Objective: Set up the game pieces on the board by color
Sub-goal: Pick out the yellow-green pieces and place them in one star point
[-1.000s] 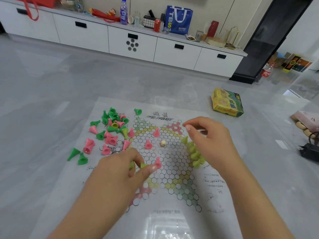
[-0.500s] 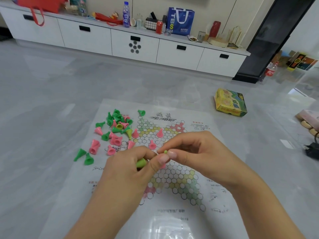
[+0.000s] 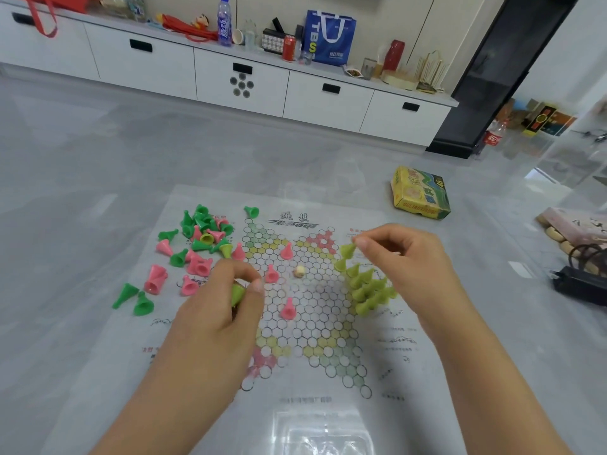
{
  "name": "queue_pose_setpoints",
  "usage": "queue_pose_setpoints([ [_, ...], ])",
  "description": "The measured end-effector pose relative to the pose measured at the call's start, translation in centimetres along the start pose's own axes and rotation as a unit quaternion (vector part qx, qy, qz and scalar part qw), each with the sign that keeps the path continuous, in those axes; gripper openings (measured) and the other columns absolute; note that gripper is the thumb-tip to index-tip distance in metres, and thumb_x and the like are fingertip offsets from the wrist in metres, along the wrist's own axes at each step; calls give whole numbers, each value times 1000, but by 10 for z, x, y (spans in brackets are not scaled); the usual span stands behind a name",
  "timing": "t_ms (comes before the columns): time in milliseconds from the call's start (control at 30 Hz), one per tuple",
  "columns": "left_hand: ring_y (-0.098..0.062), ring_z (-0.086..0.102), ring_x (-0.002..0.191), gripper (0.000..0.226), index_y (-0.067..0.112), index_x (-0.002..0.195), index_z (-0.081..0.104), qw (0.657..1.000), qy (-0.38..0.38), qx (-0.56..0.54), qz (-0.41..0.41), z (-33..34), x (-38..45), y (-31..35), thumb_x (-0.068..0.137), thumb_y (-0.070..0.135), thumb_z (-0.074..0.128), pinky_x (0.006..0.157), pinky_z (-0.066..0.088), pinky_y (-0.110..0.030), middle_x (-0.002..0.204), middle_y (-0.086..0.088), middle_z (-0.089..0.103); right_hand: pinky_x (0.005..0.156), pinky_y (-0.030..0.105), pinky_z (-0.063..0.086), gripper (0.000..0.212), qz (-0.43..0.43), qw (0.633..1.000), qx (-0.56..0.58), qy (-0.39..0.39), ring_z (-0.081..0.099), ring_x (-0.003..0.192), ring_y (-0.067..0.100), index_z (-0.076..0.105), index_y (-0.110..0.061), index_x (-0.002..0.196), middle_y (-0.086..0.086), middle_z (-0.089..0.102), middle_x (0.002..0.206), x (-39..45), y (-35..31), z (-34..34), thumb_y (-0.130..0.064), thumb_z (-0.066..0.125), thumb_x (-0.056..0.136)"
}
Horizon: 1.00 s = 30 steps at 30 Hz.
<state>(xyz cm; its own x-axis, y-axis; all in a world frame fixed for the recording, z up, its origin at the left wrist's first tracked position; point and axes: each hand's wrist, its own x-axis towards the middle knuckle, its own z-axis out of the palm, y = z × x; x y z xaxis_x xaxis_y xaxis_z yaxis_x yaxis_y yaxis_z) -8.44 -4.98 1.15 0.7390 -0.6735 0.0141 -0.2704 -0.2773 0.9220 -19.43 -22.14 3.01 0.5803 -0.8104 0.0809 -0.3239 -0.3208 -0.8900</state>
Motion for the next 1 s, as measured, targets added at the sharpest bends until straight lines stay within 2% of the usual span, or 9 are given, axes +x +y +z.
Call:
queue_pose_setpoints([
  [67,0,39,55,18,39,85,42,1000,-5,-14,-21,1,-1,-2,93,24,37,51,41,-7,74,5,47,65,16,40,17,25,997,-50,61,54,70,2,66,-29,67,-12,62,78,5,14,-1,-21,65,83],
  [133,-4,40,56,22,38,86,41,999,-11,-13,-33,1,0,-3,93,17,37,47,38,-14,75,3,47,67,17,38,17,32,991,-102,78,52,78,5,65,-27,68,-13,56,86,8,25,2,-21,64,83],
  [267,-4,41,57,25,39,84,38,1000,-14,11,-25,4,-1,-4,94,16,36,50,35,-15,73,4,47,89,21,30,9,23,985,-161,48,46,114,12,67,-22,75,-6,53,116,11,38,12,-20,65,83],
  [367,-8,41,54,21,37,85,37,999,-19,24,-15,4,-2,-3,94,18,34,50,35,-19,70,-5,49,102,34,31,9,30,980,-191,36,38,127,17,68,-25,76,-5,49,131,12,43,17,-23,64,84],
  [467,-7,38,51,20,38,87,37,999,-20,34,-8,3,-2,-4,94,19,34,48,33,-18,66,-2,46,105,42,31,8,31,974,-222,42,34,130,18,69,-25,78,-5,47,135,12,47,19,-25,64,84],
  [567,-8,42,56,21,39,86,36,999,-24,41,-7,3,-2,-4,94,19,33,53,37,-21,72,-7,51,105,46,31,10,26,975,-214,44,36,129,20,66,-28,74,-4,47,135,13,48,21,-25,65,83],
  [667,-9,43,57,22,39,85,35,999,-24,45,-4,2,-3,-4,94,19,33,54,38,-22,73,-9,53,105,47,32,9,23,977,-207,49,36,129,20,67,-28,74,-4,48,134,14,49,22,-25,65,83],
  [1000,-7,41,55,19,38,88,34,998,-28,64,8,2,-3,-6,94,21,32,52,37,-21,68,1,47,104,47,34,7,21,974,-222,51,38,128,20,70,-24,79,-3,48,134,16,53,23,-25,64,83],
])
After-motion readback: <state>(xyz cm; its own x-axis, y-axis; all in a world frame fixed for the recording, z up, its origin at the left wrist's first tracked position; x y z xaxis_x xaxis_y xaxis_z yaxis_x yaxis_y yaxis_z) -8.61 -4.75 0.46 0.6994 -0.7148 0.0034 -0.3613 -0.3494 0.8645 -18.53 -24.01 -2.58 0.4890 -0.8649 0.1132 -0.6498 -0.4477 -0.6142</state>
